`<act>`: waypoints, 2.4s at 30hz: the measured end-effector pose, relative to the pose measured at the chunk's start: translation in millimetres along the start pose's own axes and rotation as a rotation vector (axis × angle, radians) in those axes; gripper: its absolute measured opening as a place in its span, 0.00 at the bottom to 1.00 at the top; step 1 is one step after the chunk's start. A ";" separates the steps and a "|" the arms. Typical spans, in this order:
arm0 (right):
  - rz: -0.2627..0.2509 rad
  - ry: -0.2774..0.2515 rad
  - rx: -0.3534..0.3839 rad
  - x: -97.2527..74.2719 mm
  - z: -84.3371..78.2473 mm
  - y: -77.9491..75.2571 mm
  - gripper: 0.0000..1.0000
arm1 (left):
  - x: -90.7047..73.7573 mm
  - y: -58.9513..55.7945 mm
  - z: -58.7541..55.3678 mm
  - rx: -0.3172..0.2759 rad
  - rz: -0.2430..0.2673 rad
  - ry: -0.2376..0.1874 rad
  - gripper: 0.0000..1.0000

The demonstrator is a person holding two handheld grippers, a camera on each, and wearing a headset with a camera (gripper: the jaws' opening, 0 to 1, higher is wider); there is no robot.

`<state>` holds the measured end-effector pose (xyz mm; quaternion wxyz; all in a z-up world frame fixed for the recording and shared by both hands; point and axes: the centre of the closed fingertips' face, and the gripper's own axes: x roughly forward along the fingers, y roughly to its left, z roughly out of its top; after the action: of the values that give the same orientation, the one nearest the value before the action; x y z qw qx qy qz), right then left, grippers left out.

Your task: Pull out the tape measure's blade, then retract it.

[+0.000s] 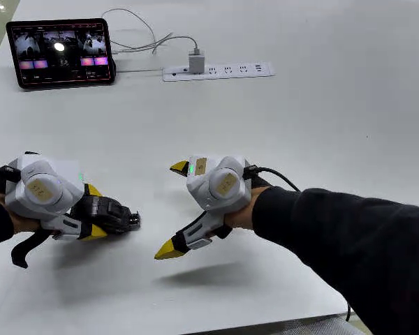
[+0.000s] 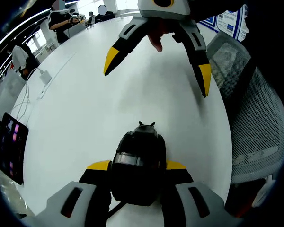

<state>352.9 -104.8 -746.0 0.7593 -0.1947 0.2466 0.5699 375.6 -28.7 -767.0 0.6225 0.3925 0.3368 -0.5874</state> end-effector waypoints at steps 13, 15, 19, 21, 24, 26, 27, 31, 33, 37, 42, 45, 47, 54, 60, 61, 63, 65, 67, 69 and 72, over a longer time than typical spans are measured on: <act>-0.002 0.002 0.017 18.1 7.2 -5.8 0.99 | -0.7 -0.9 -0.5 -0.009 -0.015 -0.015 0.33; 0.000 0.001 0.014 21.2 7.4 -6.4 0.99 | -0.7 -0.7 -1.1 -0.008 -0.016 -0.010 0.33; -0.004 0.007 0.025 29.2 6.7 -10.1 0.99 | -0.7 -0.6 -1.9 -0.010 -0.017 0.005 0.33; -0.001 0.007 0.023 31.4 6.8 -9.6 0.99 | -0.9 -0.5 -1.9 -0.012 -0.021 0.001 0.33; 0.007 0.010 -0.008 33.6 6.4 -5.9 0.99 | -0.5 -0.5 -1.9 -0.019 -0.027 0.002 0.33; 0.012 0.016 -0.017 35.3 4.8 -5.3 0.99 | -0.6 -0.6 -2.0 -0.021 -0.025 0.003 0.33; 0.014 0.016 -0.011 36.6 4.3 -6.3 0.99 | -0.7 -0.5 -2.0 -0.022 -0.024 0.002 0.33; 0.018 -0.015 0.029 39.7 9.5 -8.7 0.99 | -0.5 0.0 -2.3 -0.029 -0.025 -0.001 0.33; 0.016 -0.012 0.025 41.0 9.6 -9.2 0.92 | -0.3 0.1 -1.8 -0.031 -0.025 -0.003 0.33; 0.027 -0.007 0.017 46.6 8.5 -6.5 0.86 | -0.4 0.3 -1.0 -0.032 -0.027 -0.004 0.34; 0.045 0.014 -0.014 51.2 2.9 -5.0 0.74 | 0.0 1.1 -0.9 -0.035 -0.028 -0.008 0.34; 0.069 0.025 -0.017 52.1 0.6 -1.3 0.62 | 0.2 1.5 -0.9 -0.037 -0.029 -0.010 0.34; 0.076 0.027 -0.014 53.0 -0.6 -0.3 0.53 | 0.8 2.2 -1.4 -0.039 -0.031 -0.011 0.34; 0.087 0.048 -0.020 57.6 -5.1 1.1 0.31 | 0.6 1.8 -0.5 -0.041 -0.029 -0.012 0.34; 0.096 0.055 -0.049 62.9 -2.0 2.3 0.20 | -0.3 0.7 0.3 -0.040 -0.028 -0.011 0.34; 0.095 0.057 -0.054 63.7 -1.9 2.0 0.17 | -0.3 0.6 0.4 -0.040 -0.029 -0.011 0.34; 0.102 0.065 -0.057 65.6 -3.0 2.9 0.16 | -0.6 0.3 0.6 -0.040 -0.029 -0.011 0.34; 0.139 0.085 -0.048 67.1 -4.4 9.4 0.12 | -0.7 -0.1 0.7 -0.039 -0.030 -0.011 0.34; 0.133 0.085 -0.055 66.6 -3.2 4.9 0.11 | -0.7 0.1 0.7 -0.039 -0.028 -0.008 0.34; 0.136 0.096 -0.060 67.2 -3.5 5.2 0.10 | -0.9 0.1 0.7 -0.041 -0.028 -0.009 0.34; 0.141 0.099 -0.053 66.5 -3.9 5.0 0.09 | -1.4 0.1 0.2 -0.040 -0.030 -0.006 0.34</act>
<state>362.7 -54.5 -788.8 0.6987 -0.2248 0.2818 0.6179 375.5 -28.3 -765.7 0.6223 0.3733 0.3526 -0.5909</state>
